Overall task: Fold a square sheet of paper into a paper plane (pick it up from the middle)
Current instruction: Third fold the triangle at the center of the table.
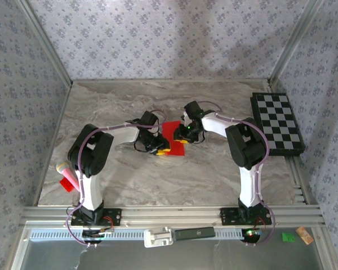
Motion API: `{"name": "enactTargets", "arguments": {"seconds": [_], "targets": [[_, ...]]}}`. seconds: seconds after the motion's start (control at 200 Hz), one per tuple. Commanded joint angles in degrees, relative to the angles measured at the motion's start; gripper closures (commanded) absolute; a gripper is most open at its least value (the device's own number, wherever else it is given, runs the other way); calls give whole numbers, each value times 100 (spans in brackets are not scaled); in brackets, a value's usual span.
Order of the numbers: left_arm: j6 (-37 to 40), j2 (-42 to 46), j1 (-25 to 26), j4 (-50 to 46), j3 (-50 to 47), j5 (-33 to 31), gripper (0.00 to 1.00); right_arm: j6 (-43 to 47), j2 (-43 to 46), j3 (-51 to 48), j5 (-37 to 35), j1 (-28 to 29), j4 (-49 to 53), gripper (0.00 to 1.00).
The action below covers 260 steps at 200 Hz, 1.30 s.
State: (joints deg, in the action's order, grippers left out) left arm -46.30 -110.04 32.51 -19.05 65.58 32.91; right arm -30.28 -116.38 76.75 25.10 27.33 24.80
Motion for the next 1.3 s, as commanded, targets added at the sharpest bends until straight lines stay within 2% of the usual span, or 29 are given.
{"name": "enactTargets", "arguments": {"seconds": [0.0,0.2,0.47,0.745,0.999,1.129,1.294], "targets": [[61,150,-99,195,21,187,68,-57,-412,-256,-321,-21,135,60],[-183,99,-287,876,-107,538,63,-39,-410,-261,-296,-22,140,60],[-185,-98,-400,1004,-36,624,62,-48,-412,-255,-279,-29,137,60],[-344,-237,-419,926,33,631,73,-82,-285,-295,-188,-45,-1,60],[-506,-241,-426,902,-19,581,90,-173,122,-383,143,-147,-579,58],[-627,-181,-460,912,-42,546,96,21,685,-689,-24,-184,-1085,48],[-899,-33,-465,936,-76,548,96,455,1393,-1232,-1017,-169,-1210,33]]}}
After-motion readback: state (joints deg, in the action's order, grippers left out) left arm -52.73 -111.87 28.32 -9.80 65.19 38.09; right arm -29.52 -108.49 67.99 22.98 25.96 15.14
